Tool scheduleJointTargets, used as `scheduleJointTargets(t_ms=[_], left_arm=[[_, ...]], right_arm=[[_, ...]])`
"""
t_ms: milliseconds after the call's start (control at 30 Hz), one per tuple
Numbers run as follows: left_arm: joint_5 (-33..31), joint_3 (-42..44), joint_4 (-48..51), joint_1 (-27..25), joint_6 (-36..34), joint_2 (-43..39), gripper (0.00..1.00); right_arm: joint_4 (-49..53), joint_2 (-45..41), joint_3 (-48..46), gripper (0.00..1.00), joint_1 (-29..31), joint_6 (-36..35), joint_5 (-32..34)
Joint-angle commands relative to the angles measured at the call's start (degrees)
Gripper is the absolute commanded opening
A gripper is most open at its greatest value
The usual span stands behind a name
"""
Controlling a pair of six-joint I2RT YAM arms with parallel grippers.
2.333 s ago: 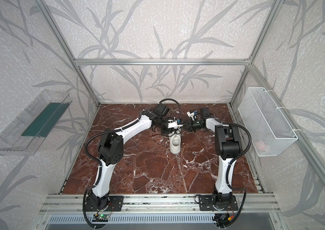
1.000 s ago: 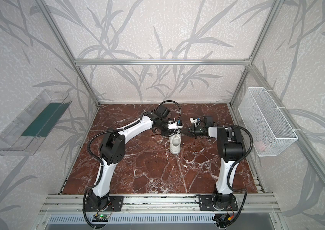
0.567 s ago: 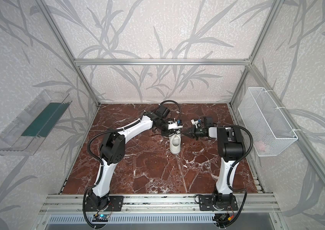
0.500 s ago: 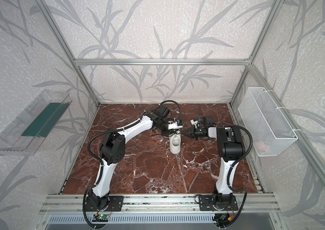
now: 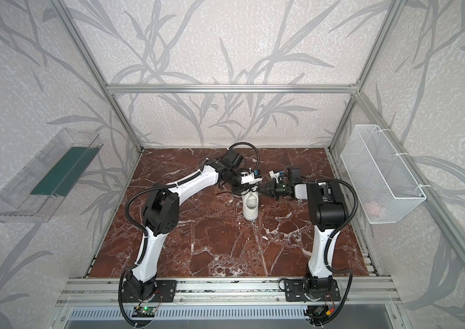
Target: Tie the shoes
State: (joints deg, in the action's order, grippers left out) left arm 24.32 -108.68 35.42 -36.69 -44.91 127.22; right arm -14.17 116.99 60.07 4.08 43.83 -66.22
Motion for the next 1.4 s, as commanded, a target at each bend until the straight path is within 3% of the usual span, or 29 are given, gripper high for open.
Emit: scheduleJointTargets(t_ms=[0, 267, 800, 1367], left_arm=[[1.7, -1.31, 0.5, -0.17, -0.03, -0.74, 0.0], [1.27, -1.09, 1.06, -0.14, -0.32, -0.35, 0.0], [1.77, -0.83, 1.92, -0.12, 0.17, -0.22, 0.0], [2.6, -1.27, 2.54, -0.12, 1.38, 1.21, 0.0]], right_arm=[[-7.24, -0.18, -1.48, 0.01, 0.49, 4.62, -2.54], [-13.09, -1.31, -2.51, 0.01, 0.63, 9.49, -3.54], [-15.6, -3.35, -4.71, 0.03, 1.44, 11.18, -3.42], [-23.0, -2.21, -5.15, 0.16, 2.52, 16.13, -3.83]])
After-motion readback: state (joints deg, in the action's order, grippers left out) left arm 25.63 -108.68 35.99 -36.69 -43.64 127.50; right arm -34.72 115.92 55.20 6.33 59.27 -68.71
